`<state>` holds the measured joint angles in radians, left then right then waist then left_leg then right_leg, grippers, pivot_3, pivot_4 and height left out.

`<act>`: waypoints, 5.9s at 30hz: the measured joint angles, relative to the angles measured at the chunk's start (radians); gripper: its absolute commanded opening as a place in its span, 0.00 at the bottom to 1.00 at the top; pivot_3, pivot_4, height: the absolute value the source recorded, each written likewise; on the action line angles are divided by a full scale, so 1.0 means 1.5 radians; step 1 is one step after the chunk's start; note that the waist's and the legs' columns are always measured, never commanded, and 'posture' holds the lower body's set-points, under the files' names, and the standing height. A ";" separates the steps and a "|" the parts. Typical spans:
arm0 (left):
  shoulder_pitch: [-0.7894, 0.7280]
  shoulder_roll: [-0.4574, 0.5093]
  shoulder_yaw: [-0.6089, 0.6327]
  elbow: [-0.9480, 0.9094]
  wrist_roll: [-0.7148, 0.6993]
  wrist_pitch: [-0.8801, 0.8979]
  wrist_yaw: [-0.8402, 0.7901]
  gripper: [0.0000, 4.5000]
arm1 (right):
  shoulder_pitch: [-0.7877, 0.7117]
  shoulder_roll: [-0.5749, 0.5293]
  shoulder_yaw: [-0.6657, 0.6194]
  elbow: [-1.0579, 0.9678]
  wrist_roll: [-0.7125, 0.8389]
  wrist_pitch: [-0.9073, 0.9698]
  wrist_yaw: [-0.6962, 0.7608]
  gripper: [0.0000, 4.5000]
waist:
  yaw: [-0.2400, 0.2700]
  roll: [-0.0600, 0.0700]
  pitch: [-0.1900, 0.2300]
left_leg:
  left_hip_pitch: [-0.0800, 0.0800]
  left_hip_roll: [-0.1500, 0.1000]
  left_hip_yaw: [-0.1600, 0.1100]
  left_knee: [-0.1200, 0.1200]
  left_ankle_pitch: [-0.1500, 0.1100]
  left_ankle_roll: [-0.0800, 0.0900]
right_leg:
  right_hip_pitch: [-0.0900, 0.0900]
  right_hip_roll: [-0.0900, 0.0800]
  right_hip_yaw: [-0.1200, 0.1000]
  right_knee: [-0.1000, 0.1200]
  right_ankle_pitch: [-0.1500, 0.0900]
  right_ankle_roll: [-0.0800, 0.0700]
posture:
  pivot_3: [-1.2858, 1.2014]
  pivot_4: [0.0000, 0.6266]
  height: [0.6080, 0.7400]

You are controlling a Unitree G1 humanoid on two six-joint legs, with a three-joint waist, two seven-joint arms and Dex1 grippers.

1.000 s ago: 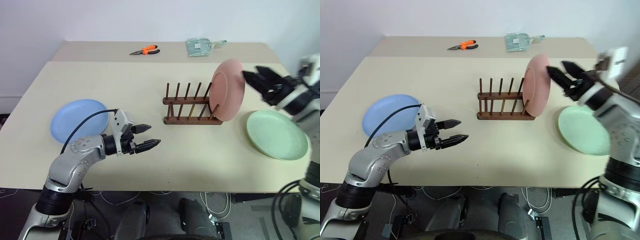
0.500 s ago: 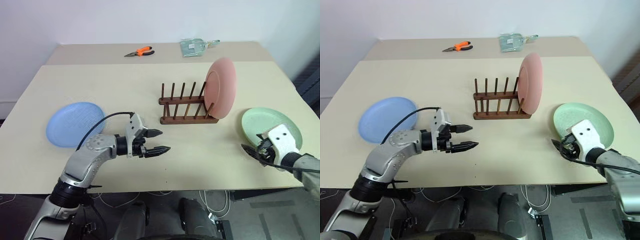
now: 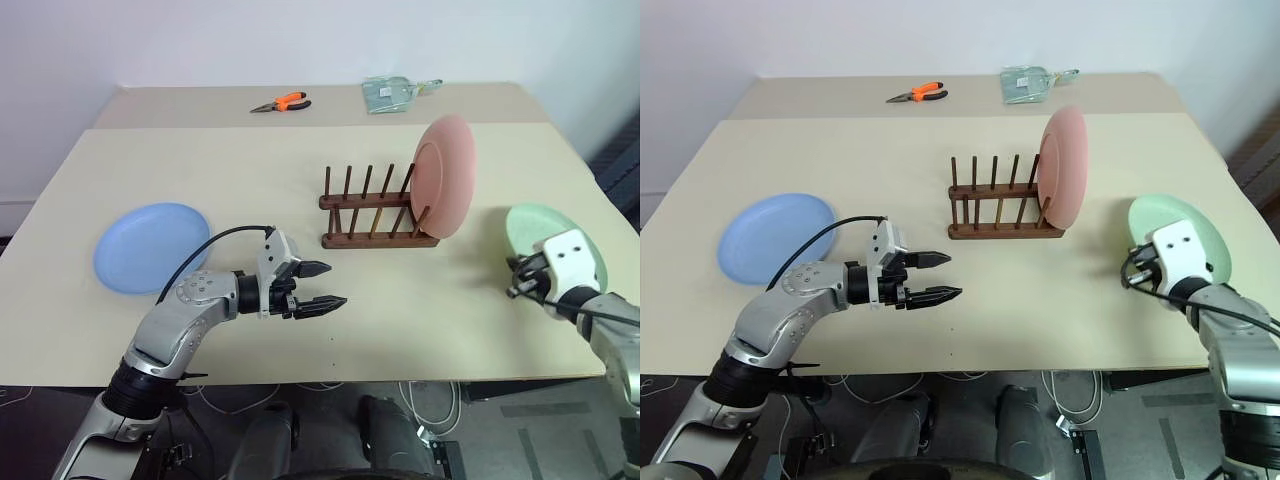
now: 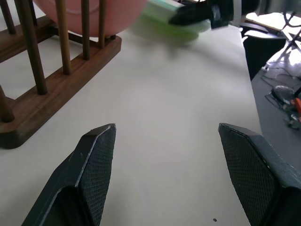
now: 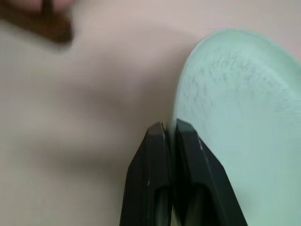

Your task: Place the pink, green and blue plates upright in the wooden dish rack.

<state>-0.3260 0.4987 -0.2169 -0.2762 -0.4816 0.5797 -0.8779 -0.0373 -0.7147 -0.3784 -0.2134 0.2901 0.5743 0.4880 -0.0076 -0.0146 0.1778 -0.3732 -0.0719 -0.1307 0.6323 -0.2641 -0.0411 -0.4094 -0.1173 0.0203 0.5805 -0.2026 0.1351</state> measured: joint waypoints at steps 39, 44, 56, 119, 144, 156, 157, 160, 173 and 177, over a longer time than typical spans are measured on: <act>0.027 -0.001 0.083 0.000 -0.008 -0.014 0.023 0.80 | -0.411 0.229 0.086 0.040 0.735 0.133 -0.380 0.01 | -0.004 0.002 0.001 | 0.000 0.000 -0.002 -0.001 0.000 0.000 | -0.001 0.001 -0.001 0.001 0.001 -0.002 | 0.52 0.24 1.00; 0.027 -0.001 0.084 0.000 -0.008 -0.014 0.023 0.80 | -0.426 0.222 0.089 0.089 0.685 0.144 -0.348 0.40 | -0.004 0.002 0.001 | 0.000 0.000 -0.002 -0.001 0.000 0.000 | -0.002 0.001 -0.001 0.001 0.002 -0.002 | 0.52 0.24 1.00; -0.007 -0.033 0.251 0.085 0.039 -0.044 0.244 1.00 | -0.459 0.042 0.198 -0.015 0.294 -0.028 -0.098 0.99 | -0.004 0.001 0.001 | 0.000 0.000 -0.002 -0.001 0.000 0.000 | -0.002 0.001 -0.001 0.001 0.002 0.001 | 0.52 0.24 1.00; -0.277 -0.104 0.551 -0.020 -0.265 0.035 0.622 0.67 | -0.469 0.287 0.508 0.131 -0.375 -0.428 0.039 0.00 | -0.008 -0.009 0.001 | 0.000 0.000 -0.003 -0.003 0.003 -0.005 | -0.004 0.003 0.000 0.003 0.003 0.000 | 0.52 0.24 1.00; 0.154 -0.008 0.199 0.005 0.054 -0.180 0.244 0.67 | -0.378 0.500 0.141 -0.157 0.393 0.197 -0.323 0.00 | -0.007 -0.005 0.001 | -0.001 0.001 -0.002 -0.004 0.002 -0.004 | -0.009 0.003 0.001 0.008 0.003 -0.004 | 0.52 0.24 1.00; 0.154 -0.029 0.178 -0.004 0.069 -0.172 0.239 0.69 | -0.456 0.418 0.181 -0.022 0.308 0.157 -0.295 0.79 | -0.007 -0.005 0.001 | -0.001 0.001 -0.002 -0.004 0.002 -0.003 | -0.009 0.003 0.001 0.009 0.003 -0.003 | 0.52 0.24 1.00; 0.155 -0.029 0.178 -0.005 0.069 -0.171 0.239 0.69 | -0.460 0.407 0.189 -0.022 0.292 0.145 -0.283 0.89 | -0.007 -0.005 0.001 | -0.001 0.001 -0.002 -0.004 0.002 -0.003 | -0.009 0.003 0.001 0.009 0.003 -0.003 | 0.52 0.24 1.00; 0.156 -0.034 0.176 -0.010 0.069 -0.168 0.240 0.69 | -0.461 0.340 0.236 -0.042 0.239 0.111 -0.224 0.89 | -0.005 -0.004 0.001 | -0.002 0.001 -0.002 -0.003 0.002 -0.003 | -0.009 0.003 0.001 0.008 0.003 -0.003 | 0.52 0.24 1.00; 0.121 -0.026 0.183 0.113 0.145 -0.207 0.258 0.69 | -0.189 -0.056 -0.043 -0.064 0.161 0.022 0.013 0.89 | 0.013 -0.006 0.001 | -0.001 0.000 -0.001 -0.003 0.000 -0.001 | -0.002 0.002 0.000 0.000 0.001 -0.004 | 0.52 0.24 1.00; 0.116 -0.017 0.187 0.145 0.163 -0.232 0.251 0.69 | -0.057 -0.061 -0.046 -0.014 0.128 -0.022 0.091 0.89 | 0.006 -0.003 0.002 | 0.000 0.001 0.001 -0.002 0.000 0.000 | -0.003 0.001 0.001 0.000 0.001 -0.004 | 0.52 0.24 1.00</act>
<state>-0.1522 0.4728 0.0642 -0.0582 -0.2370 0.2315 -0.5021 -0.1223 -0.8061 -0.4467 -0.2343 0.4821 0.5409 0.6251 0.0017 -0.0186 0.1812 -0.3736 -0.0711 -0.1296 0.6291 -0.2638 -0.0418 -0.4132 -0.1152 0.0220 0.5808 -0.2008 0.1295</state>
